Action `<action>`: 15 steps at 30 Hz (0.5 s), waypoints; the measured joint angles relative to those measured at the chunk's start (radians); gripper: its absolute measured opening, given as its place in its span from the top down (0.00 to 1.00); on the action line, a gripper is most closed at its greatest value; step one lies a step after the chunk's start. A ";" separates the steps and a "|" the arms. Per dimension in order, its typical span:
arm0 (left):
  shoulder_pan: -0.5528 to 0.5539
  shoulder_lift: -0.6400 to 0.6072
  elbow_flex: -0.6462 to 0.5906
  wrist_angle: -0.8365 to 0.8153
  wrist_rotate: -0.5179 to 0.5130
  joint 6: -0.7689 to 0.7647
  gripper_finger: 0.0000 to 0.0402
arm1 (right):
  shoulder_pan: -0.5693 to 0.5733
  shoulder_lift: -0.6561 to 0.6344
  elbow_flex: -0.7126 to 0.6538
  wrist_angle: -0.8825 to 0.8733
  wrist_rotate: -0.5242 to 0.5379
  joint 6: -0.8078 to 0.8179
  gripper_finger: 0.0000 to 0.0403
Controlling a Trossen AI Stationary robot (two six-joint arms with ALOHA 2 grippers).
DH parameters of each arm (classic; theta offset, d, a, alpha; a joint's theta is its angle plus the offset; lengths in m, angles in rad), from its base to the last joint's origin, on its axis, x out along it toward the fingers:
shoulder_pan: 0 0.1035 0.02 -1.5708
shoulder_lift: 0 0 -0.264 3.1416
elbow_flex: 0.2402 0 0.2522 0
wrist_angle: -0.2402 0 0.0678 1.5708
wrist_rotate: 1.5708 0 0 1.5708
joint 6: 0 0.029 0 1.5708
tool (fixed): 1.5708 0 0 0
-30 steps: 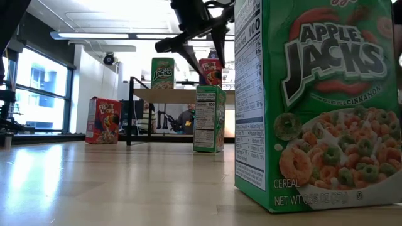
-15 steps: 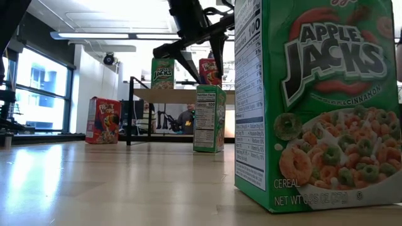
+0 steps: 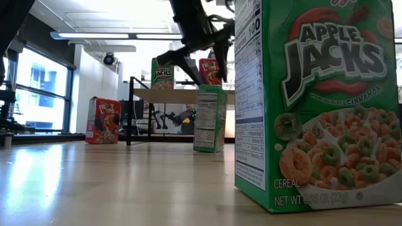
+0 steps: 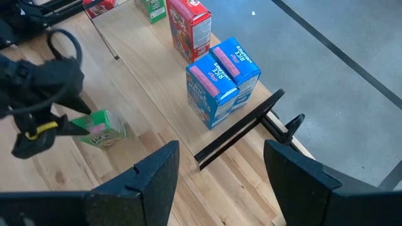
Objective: Stack cereal on shelf
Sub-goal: Put the top green cereal box on the shelf aligned with the other green cereal box
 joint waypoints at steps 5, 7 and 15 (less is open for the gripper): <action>-0.001 0.024 0.000 -0.001 0.011 0.014 0.45 | 0.000 0.000 0.000 0.004 0.000 0.000 0.44; -0.001 0.024 0.000 -0.001 0.010 0.015 0.45 | 0.000 0.000 0.000 0.004 0.000 0.000 0.44; 0.005 0.034 0.000 -0.011 -0.002 0.017 0.45 | 0.000 0.000 0.000 0.004 0.000 0.001 0.44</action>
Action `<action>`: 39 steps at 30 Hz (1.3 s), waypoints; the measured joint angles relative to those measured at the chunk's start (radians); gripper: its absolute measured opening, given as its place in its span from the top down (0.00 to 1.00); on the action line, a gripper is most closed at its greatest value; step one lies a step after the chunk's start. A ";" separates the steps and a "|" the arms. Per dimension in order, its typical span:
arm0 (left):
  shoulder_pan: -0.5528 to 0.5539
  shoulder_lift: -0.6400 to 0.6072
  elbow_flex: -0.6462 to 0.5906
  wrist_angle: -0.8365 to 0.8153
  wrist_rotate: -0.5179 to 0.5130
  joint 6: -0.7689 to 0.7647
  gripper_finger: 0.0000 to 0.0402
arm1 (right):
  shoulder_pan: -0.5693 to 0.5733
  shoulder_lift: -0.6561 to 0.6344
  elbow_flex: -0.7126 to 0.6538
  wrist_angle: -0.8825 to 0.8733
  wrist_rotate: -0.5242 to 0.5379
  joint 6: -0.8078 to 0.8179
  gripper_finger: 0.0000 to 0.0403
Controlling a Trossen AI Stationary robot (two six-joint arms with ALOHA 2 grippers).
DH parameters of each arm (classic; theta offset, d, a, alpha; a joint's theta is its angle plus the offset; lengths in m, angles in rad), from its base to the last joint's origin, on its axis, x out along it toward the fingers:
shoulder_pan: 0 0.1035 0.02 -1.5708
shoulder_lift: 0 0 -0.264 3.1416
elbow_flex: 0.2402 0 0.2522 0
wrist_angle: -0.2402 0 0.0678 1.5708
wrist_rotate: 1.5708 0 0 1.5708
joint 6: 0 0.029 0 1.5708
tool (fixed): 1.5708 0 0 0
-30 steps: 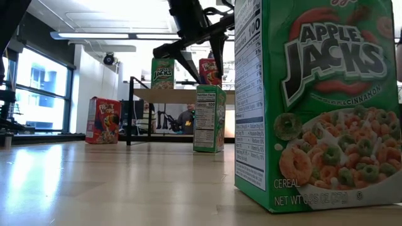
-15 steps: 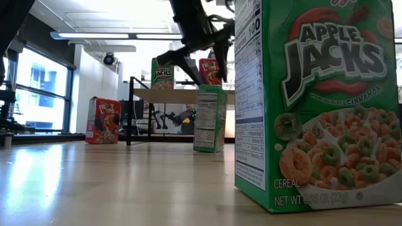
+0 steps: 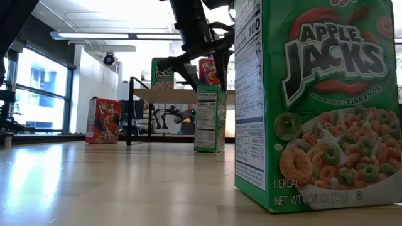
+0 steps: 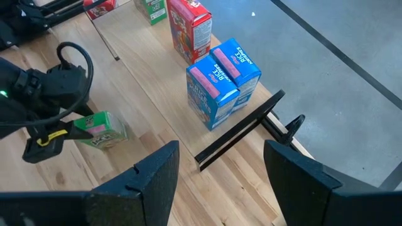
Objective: Stack cereal on shelf
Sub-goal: Put the top green cereal box on the shelf aligned with the other green cereal box
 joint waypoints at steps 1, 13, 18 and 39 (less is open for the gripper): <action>0.001 0.004 0.000 -0.004 0.000 0.004 0.45 | 0.000 0.000 0.000 0.000 0.000 0.004 0.44; 0.008 0.017 0.000 -0.011 0.020 0.097 0.45 | 0.000 0.000 0.000 0.000 0.000 0.007 0.44; 0.012 0.017 0.000 -0.029 0.032 0.149 0.52 | 0.000 0.000 0.000 0.000 0.000 0.007 0.44; 0.013 -0.052 0.000 -0.123 0.115 0.492 0.62 | 0.000 0.000 0.000 -0.001 0.000 -0.011 0.44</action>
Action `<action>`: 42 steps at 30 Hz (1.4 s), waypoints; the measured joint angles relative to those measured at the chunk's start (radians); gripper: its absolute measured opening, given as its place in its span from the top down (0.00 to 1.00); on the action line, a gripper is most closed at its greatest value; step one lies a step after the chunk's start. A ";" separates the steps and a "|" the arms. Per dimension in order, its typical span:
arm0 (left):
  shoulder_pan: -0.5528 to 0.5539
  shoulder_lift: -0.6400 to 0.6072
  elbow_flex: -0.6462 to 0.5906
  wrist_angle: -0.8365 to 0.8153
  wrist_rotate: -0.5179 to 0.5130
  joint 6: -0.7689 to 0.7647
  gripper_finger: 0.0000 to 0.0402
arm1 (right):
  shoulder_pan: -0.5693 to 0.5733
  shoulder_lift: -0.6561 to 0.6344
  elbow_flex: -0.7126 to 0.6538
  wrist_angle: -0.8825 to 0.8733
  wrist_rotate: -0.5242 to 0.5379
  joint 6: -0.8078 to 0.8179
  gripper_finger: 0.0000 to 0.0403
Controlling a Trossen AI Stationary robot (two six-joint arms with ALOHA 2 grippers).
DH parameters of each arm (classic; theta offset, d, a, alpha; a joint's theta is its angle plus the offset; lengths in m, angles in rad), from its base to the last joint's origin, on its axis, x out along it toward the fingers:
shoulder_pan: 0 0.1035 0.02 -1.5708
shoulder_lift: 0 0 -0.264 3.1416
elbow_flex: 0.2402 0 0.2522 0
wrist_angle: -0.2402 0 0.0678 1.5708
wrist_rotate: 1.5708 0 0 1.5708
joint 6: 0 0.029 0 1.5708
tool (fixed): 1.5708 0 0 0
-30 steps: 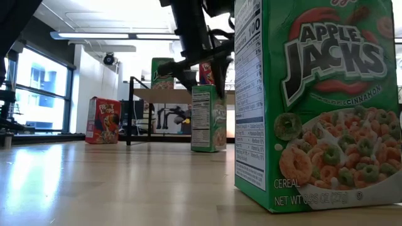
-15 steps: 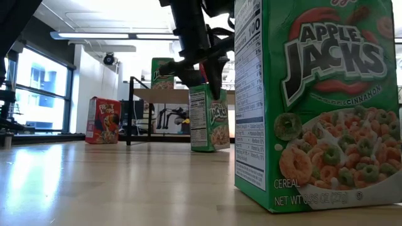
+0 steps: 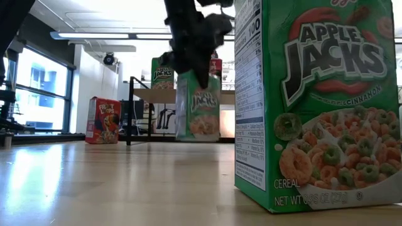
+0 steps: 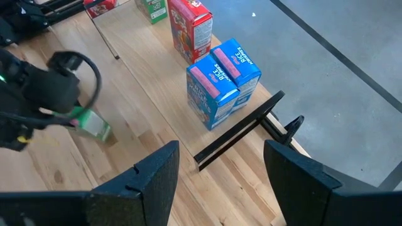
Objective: Stack cereal on shelf
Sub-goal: Put the top green cereal box on the shelf aligned with the other green cereal box
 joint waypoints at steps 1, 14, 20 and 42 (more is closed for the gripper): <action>0.001 -0.014 0.000 -0.005 0.000 0.023 0.62 | 0.000 0.000 0.000 0.000 0.000 0.000 0.44; 0.043 -0.230 0.000 -0.146 -0.001 0.331 0.62 | 0.000 0.000 0.000 0.000 0.000 0.000 0.44; 0.083 -0.338 0.000 -0.197 0.000 0.522 0.62 | 0.000 0.000 0.000 0.000 0.000 0.000 0.44; 0.357 -0.489 0.000 -0.231 -0.148 1.049 0.62 | 0.000 0.000 0.000 0.000 0.000 0.000 0.44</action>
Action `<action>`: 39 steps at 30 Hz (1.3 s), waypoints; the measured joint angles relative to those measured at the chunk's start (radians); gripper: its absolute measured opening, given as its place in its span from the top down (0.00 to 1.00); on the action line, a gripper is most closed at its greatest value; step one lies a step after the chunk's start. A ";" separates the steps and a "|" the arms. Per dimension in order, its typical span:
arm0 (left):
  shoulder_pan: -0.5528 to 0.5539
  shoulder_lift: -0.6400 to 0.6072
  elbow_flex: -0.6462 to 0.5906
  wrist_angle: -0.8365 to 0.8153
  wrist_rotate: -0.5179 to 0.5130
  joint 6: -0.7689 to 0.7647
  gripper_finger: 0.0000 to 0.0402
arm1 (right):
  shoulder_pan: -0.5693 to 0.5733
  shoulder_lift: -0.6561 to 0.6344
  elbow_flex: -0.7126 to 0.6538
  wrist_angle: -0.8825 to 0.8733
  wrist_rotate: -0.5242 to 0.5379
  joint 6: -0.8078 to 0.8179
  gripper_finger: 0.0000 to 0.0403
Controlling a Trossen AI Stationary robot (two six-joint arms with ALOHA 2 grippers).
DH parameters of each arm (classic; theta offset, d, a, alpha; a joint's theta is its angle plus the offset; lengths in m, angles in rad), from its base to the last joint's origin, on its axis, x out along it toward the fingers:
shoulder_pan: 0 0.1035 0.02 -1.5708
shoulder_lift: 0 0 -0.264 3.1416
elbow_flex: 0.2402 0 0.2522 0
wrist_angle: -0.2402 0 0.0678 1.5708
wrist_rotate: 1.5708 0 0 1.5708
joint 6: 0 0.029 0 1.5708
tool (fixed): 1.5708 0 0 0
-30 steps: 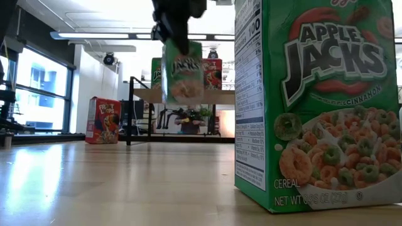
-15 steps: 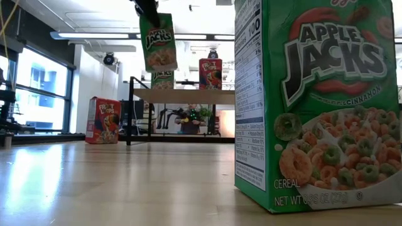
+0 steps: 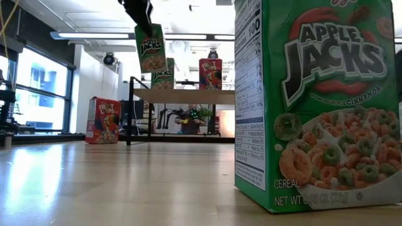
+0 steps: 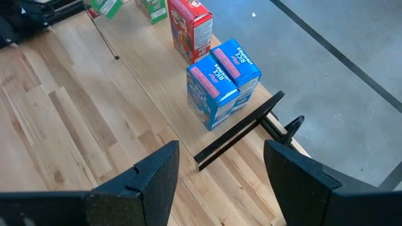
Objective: Stack cereal on shelf
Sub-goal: Put the top green cereal box on the shelf aligned with the other green cereal box
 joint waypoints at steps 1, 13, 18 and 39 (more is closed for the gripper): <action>0.011 0.001 0.000 0.004 -0.002 0.025 0.62 | 0.000 0.000 0.000 0.000 0.000 0.000 0.44; 0.069 0.031 0.001 0.068 0.040 0.090 0.62 | 0.000 0.000 0.000 0.000 0.000 0.000 0.44; 0.068 0.057 0.001 0.067 0.053 0.099 0.62 | 0.000 0.000 0.000 0.000 0.000 0.000 0.44; 0.130 0.123 0.000 0.061 0.110 0.153 0.62 | 0.000 0.000 0.000 0.000 0.000 0.000 0.44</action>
